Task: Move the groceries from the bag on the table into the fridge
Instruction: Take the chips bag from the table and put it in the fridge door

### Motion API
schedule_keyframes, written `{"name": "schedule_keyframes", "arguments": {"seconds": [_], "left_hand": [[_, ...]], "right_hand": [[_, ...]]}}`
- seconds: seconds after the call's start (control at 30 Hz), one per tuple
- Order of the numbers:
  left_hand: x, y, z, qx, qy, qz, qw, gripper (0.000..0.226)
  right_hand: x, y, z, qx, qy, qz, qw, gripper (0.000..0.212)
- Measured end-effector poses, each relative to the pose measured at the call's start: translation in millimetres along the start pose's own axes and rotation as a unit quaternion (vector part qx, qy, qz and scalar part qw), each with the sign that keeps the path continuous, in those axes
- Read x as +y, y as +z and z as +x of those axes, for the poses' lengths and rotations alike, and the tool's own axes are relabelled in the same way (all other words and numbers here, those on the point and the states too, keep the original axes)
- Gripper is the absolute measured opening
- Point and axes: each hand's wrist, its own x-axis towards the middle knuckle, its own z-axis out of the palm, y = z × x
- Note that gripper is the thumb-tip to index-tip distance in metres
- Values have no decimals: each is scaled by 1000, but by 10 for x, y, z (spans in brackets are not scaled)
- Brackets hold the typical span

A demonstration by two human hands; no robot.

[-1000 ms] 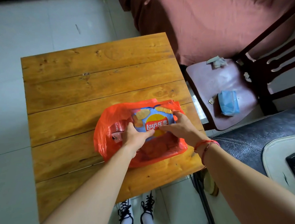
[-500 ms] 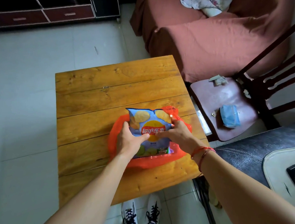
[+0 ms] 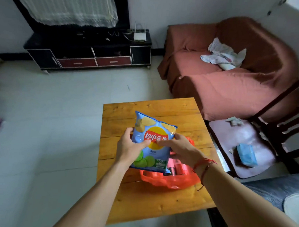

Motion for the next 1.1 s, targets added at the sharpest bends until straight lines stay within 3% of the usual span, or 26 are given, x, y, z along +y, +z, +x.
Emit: {"name": "schedule_keyframes", "arguments": {"seconds": [0.17, 0.43, 0.67, 0.9, 1.1], "left_hand": [[449, -613, -59, 49, 50, -46, 996, 49], [1269, -1518, -204, 89, 146, -135, 976, 52], [2082, -1973, -469, 94, 237, -200, 946, 54], [2674, -2154, -683, 65, 305, -222, 924, 54], [2975, -2143, -823, -13, 304, -217, 928, 45]], "right_hand": [[-706, 362, -171, -34, -64, -54, 996, 54], [-1836, 854, -570, -86, -235, -105, 962, 62], [-2659, 1022, -1165, -94, -328, -84, 936, 59], [-3169, 912, -1625, -97, -379, -66, 918, 69], [-3387, 704, -1892, -104, -402, -50, 909, 66]]}}
